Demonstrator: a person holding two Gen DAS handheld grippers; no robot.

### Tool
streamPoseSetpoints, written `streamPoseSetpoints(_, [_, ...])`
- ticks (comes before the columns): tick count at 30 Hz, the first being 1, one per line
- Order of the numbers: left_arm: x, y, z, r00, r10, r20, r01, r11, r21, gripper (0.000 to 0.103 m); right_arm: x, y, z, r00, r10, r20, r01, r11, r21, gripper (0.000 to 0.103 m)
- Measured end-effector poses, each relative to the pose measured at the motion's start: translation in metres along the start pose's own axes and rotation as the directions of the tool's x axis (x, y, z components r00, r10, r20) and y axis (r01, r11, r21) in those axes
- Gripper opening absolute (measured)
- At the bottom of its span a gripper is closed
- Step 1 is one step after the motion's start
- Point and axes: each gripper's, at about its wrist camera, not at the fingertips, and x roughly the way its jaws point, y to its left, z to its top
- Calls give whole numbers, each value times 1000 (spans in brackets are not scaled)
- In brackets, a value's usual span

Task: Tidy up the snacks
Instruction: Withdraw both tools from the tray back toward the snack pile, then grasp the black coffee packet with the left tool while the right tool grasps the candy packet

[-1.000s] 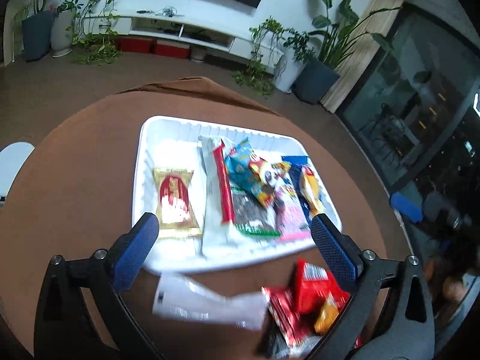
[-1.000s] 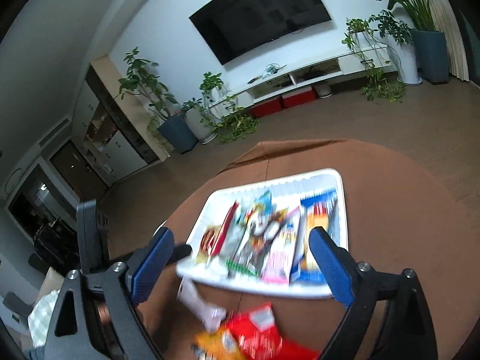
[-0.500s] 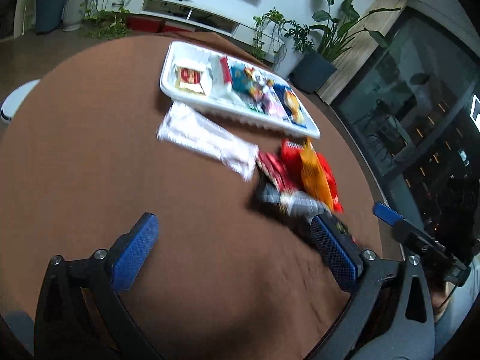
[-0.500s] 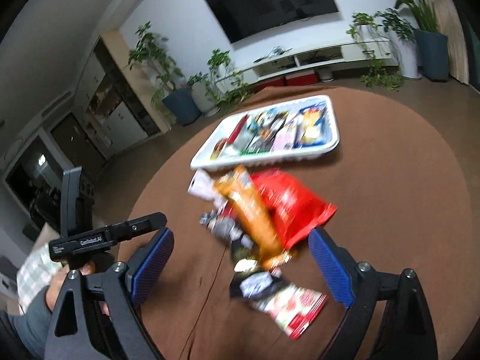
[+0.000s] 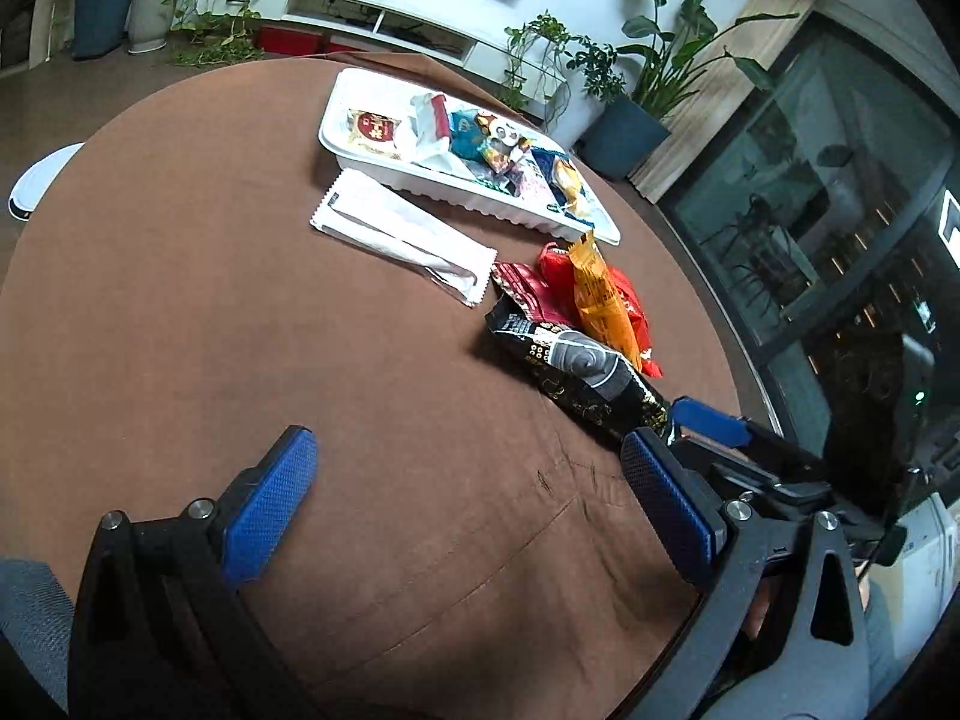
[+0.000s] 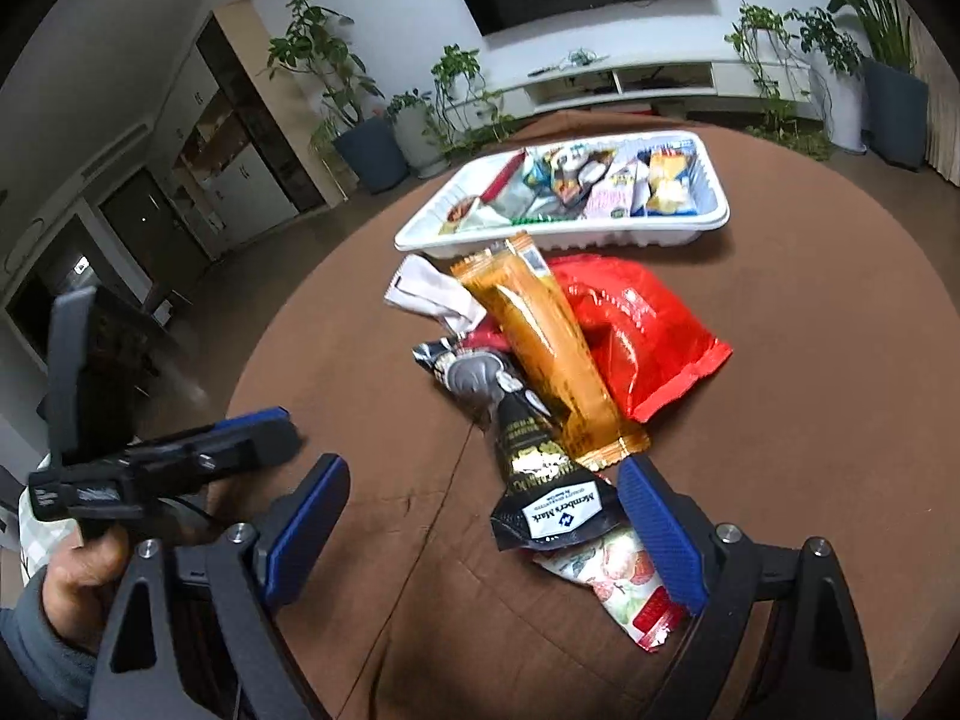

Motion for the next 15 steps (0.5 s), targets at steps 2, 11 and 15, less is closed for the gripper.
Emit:
streamPoseSetpoints(2, [-2,1,4,1000,7,2,-7,1000,-9,103,3,-1,-1,1000,-3,-10,3,1000,2,93])
streamPoseSetpoints(11, [11,-24,27,998,47,-39,-46,999,29,103,3,9,-8,1000,15,-22,-16,999,-45,93])
streamPoseSetpoints(15, [33,-43,37,991,93,-96,-89,995,44,103,-12,2,-7,1000,11,-3,-11,1000,-15,93])
